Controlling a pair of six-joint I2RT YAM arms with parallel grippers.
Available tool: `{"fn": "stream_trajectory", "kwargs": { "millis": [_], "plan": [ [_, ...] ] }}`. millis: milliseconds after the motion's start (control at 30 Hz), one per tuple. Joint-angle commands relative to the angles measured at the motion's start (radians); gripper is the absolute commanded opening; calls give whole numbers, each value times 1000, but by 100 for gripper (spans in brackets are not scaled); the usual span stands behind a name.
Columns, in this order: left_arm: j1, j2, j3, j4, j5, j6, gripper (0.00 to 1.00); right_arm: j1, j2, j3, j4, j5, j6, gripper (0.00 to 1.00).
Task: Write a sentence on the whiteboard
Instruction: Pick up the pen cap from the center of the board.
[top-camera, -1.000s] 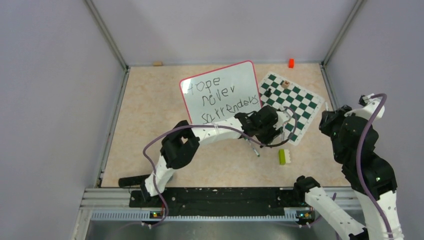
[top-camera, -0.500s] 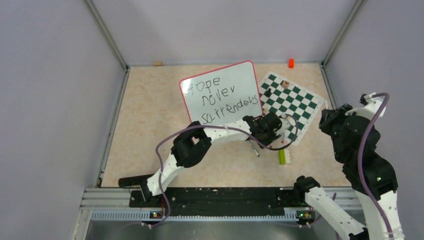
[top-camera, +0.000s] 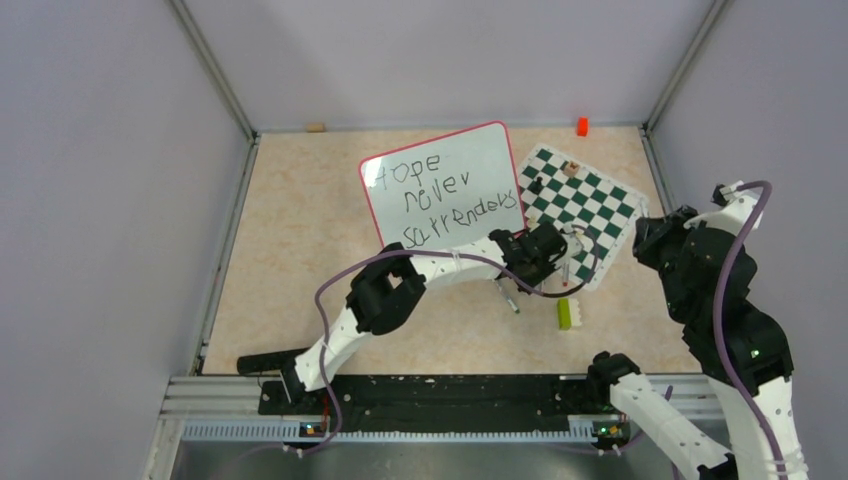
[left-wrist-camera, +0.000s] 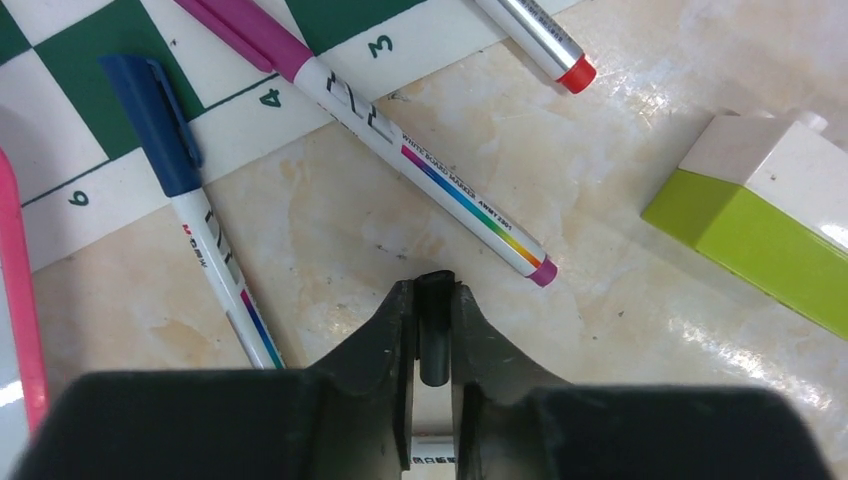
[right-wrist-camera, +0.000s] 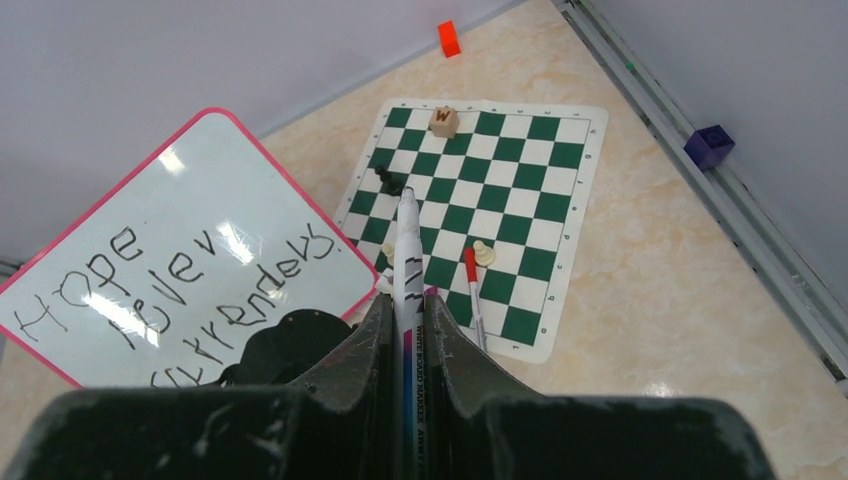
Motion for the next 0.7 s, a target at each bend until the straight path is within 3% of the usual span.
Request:
{"fn": "stream_trajectory", "kwargs": {
  "millis": [0,200,367,533,667],
  "plan": [
    [0,19,18,-50,7,-27,2,-9,8,32,27,-27,3,0],
    [23,-116,-10,-67,-52,-120,0,-9,1,25,25,-21,10,0],
    [94,-397,-192,68,57,-312,0,-9,-12,6,49,-34,-11,0],
    [148,-627,-361,225,134,-546,0,-9,-74,-124,229,-478,-144,0],
    [213,-798,-507,338,120,-771,0,-9,-93,-212,356,-712,-147,0]
  ]
}}
